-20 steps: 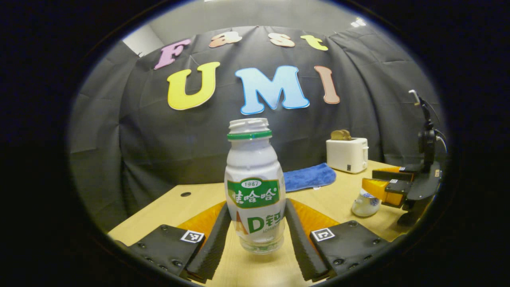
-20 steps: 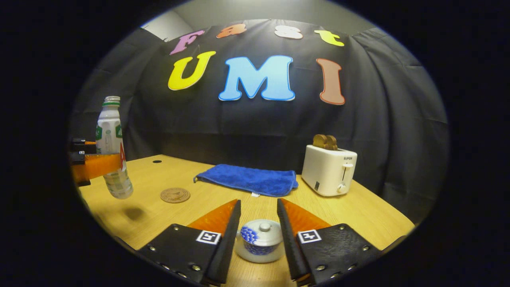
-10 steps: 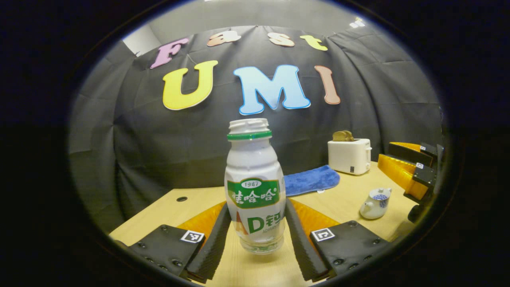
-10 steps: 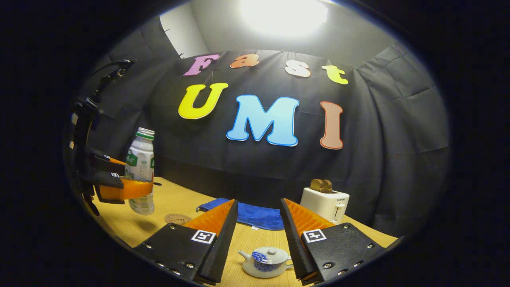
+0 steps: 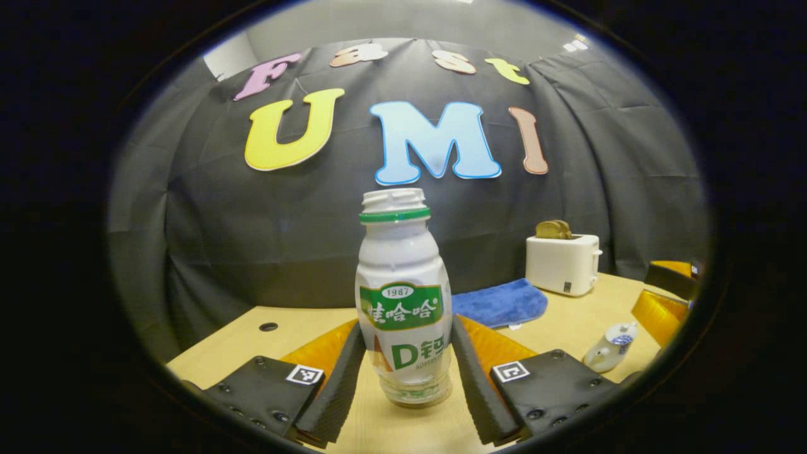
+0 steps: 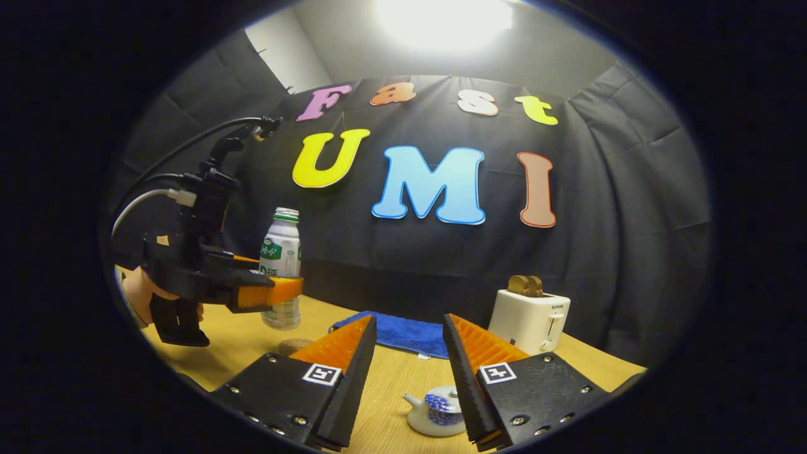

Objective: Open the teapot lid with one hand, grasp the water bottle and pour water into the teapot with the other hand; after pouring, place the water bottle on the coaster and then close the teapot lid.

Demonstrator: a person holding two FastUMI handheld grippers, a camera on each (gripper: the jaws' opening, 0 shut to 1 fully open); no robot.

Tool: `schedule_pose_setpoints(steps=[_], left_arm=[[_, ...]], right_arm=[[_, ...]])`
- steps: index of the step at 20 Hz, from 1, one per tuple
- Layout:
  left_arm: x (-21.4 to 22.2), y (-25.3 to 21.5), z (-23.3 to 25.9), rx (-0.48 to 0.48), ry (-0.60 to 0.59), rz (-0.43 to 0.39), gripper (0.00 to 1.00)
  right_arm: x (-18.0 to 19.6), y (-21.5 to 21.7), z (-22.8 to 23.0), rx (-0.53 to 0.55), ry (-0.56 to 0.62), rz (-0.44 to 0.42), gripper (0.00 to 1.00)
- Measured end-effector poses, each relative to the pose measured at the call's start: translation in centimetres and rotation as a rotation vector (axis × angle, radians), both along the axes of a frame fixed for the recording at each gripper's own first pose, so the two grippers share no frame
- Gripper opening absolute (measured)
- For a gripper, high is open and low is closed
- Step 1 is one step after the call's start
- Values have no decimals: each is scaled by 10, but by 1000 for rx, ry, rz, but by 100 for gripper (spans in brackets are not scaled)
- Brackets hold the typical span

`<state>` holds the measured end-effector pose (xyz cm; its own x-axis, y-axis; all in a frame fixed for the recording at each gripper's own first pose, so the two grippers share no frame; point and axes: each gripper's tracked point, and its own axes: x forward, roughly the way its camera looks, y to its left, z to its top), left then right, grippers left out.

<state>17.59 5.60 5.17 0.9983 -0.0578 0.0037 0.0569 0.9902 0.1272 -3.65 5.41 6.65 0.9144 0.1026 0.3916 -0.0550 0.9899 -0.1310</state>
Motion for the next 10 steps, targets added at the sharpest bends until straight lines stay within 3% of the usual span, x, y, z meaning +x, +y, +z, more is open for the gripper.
schedule_pose_setpoints(steps=[1,2,10], left_arm=[[11,1,-4,-7,10,-5,77],[18,-1,-9,-17,23,-12,87],[61,4,-70,-88,146,-6,83]], right_arm=[[1,0,-3,7,12,8,65],[2,0,-5,13,21,13,65],[8,-17,-13,79,63,13,65]])
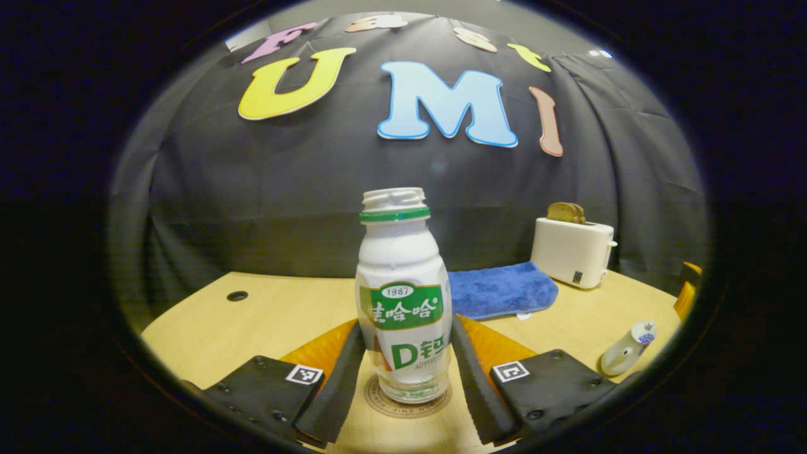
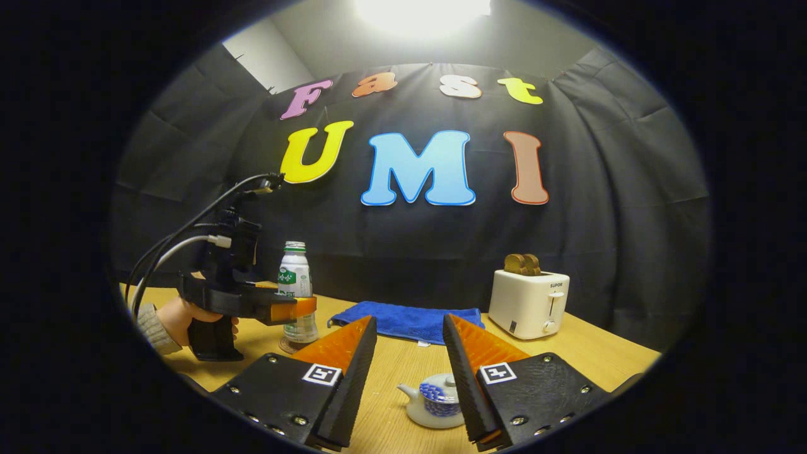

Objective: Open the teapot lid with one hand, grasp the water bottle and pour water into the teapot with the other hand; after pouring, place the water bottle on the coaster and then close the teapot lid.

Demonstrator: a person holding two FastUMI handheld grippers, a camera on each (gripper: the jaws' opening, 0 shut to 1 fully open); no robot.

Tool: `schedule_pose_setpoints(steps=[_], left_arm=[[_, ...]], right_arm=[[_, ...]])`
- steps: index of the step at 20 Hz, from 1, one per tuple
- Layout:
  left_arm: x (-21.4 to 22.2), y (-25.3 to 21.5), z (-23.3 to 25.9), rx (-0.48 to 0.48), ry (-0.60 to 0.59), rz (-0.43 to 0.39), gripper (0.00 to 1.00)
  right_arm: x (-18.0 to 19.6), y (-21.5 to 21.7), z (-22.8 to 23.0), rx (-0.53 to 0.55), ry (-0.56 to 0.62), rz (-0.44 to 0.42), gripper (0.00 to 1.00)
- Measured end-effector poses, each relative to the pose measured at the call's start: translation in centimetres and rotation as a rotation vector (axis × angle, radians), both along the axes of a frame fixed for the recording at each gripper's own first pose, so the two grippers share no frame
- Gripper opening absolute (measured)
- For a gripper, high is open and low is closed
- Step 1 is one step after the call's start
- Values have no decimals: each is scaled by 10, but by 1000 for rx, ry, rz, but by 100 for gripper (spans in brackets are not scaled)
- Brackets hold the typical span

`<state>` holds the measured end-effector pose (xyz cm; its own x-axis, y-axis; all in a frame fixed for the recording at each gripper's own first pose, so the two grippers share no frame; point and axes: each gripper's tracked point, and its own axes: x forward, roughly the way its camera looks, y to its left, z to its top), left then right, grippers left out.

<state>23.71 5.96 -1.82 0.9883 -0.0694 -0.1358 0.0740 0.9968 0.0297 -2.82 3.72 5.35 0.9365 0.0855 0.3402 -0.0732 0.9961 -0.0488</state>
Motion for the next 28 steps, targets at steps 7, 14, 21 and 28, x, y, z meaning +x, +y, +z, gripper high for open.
schedule_pose_setpoints(steps=[7,14,21,28], left_arm=[[3,3,-9,-2,17,14,87],[3,2,-11,2,7,21,90],[4,1,-18,-1,26,21,99],[-9,0,-17,-9,21,36,99]], right_arm=[[1,-3,-2,23,21,6,65],[4,-9,-5,40,34,-7,65],[5,-10,-5,44,40,-9,65],[8,-18,-7,56,47,-31,65]])
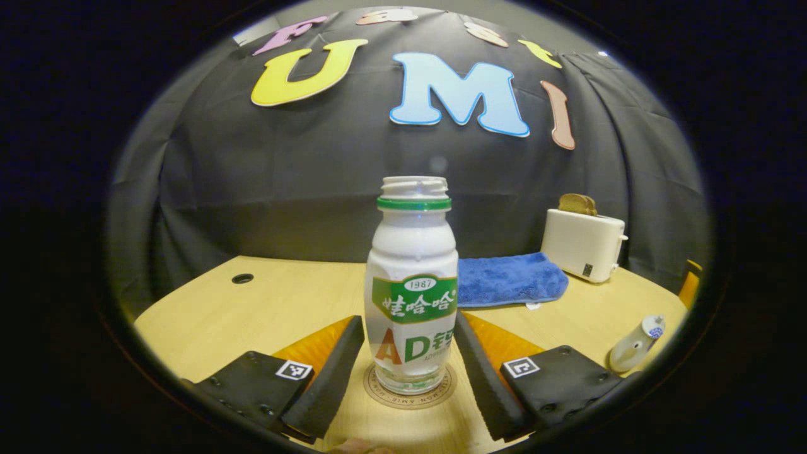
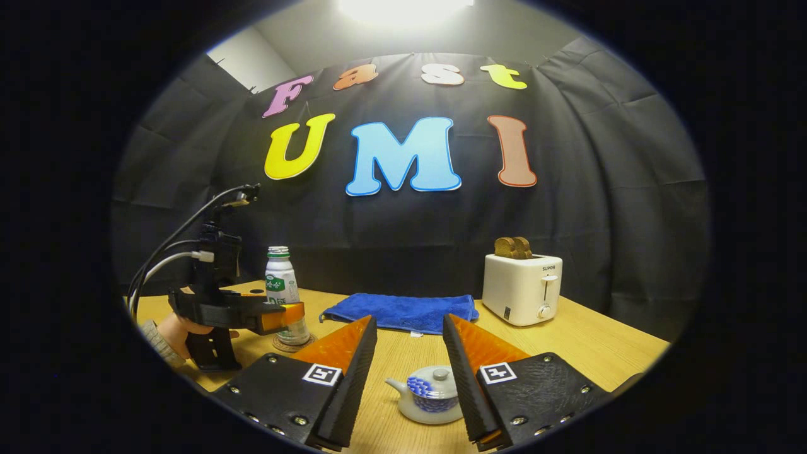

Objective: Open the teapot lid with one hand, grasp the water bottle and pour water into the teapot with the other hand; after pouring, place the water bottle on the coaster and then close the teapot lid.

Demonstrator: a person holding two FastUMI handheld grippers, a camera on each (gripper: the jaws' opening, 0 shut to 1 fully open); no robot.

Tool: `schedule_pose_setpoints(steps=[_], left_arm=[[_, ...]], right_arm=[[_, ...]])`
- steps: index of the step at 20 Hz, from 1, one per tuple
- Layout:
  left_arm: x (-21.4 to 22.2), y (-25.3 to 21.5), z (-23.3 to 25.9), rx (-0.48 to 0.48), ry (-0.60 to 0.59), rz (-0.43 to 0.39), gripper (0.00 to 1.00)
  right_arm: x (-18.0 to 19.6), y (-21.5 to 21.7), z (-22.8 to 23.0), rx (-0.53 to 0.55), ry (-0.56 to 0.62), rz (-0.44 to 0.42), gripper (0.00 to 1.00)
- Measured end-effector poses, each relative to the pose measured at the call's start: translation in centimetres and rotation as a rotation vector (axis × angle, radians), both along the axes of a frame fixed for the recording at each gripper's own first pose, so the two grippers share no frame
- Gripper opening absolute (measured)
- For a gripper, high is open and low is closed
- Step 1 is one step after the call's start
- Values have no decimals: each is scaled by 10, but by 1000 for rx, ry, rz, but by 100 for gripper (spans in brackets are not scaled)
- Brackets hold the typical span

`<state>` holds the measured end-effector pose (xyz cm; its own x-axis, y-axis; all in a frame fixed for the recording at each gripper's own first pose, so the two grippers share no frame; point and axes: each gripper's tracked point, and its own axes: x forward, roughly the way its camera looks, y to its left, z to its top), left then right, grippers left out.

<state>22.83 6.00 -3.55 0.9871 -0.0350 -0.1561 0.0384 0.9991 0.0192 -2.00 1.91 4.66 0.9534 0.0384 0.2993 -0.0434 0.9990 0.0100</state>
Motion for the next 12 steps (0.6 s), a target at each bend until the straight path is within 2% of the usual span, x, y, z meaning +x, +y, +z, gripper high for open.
schedule_pose_setpoints(steps=[1,2,3,5,6,10,12], left_arm=[[-2,0,3,14,-6,4,99],[-6,-4,5,28,-16,12,90],[-8,-2,8,39,-30,24,94],[-13,-3,15,41,-54,32,94],[-17,-2,16,40,-58,34,99],[-34,-5,20,70,-82,43,90],[-43,-4,25,97,-99,56,99]], right_arm=[[1,-2,-1,5,1,-6,65],[1,-4,-1,11,3,-10,65],[2,-7,-1,17,4,-15,65],[2,-11,0,27,0,-26,65],[2,-14,0,34,-1,-30,65],[3,-16,-1,58,6,-27,65],[2,-17,-2,57,8,-30,65]])
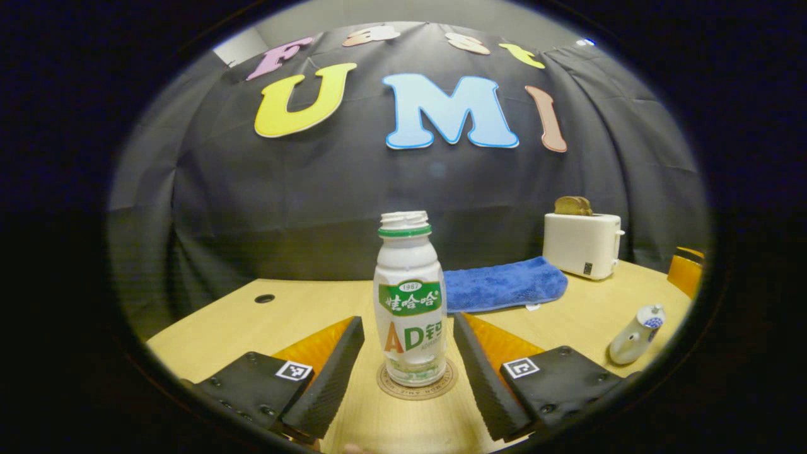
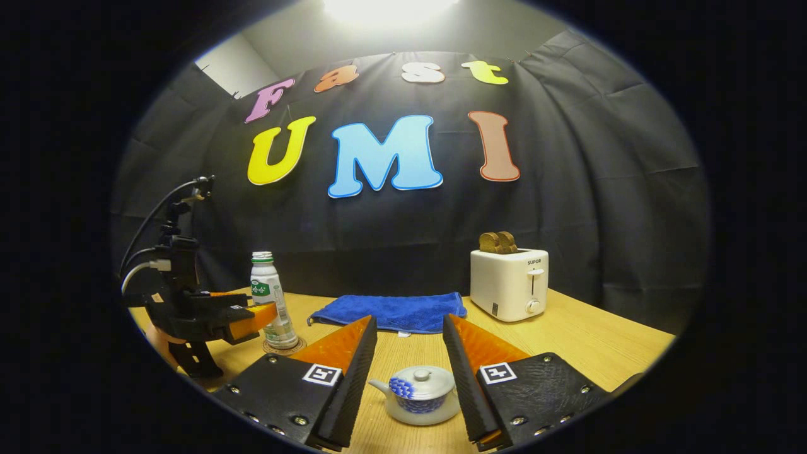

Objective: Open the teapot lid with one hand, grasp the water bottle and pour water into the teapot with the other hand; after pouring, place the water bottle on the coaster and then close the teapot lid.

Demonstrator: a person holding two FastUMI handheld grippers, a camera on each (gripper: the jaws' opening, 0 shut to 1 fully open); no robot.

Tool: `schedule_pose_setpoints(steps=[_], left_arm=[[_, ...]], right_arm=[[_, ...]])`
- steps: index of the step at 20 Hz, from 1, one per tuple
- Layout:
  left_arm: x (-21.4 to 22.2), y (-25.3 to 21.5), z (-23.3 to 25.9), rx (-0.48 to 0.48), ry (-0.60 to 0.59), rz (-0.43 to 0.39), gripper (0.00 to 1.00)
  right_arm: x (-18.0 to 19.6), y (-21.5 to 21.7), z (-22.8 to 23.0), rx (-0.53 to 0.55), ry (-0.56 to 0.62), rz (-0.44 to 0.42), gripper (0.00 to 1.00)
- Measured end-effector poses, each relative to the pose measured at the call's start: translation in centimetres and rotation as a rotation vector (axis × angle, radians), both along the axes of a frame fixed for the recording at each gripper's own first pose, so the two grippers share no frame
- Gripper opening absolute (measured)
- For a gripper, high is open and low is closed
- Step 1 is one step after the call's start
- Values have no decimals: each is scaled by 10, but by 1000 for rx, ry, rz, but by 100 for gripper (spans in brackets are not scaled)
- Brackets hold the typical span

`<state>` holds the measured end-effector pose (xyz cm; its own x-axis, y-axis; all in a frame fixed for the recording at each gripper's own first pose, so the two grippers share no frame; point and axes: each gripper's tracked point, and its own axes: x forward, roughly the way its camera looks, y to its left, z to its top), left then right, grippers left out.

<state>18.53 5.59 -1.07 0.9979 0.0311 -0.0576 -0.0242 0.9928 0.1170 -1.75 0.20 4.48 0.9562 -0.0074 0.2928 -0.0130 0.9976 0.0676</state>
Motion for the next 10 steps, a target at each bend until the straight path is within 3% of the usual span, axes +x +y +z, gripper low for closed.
schedule_pose_setpoints(steps=[10], left_arm=[[-54,-9,22,-16,-71,-8,99]], right_arm=[[0,-4,0,3,-5,-10,65]])
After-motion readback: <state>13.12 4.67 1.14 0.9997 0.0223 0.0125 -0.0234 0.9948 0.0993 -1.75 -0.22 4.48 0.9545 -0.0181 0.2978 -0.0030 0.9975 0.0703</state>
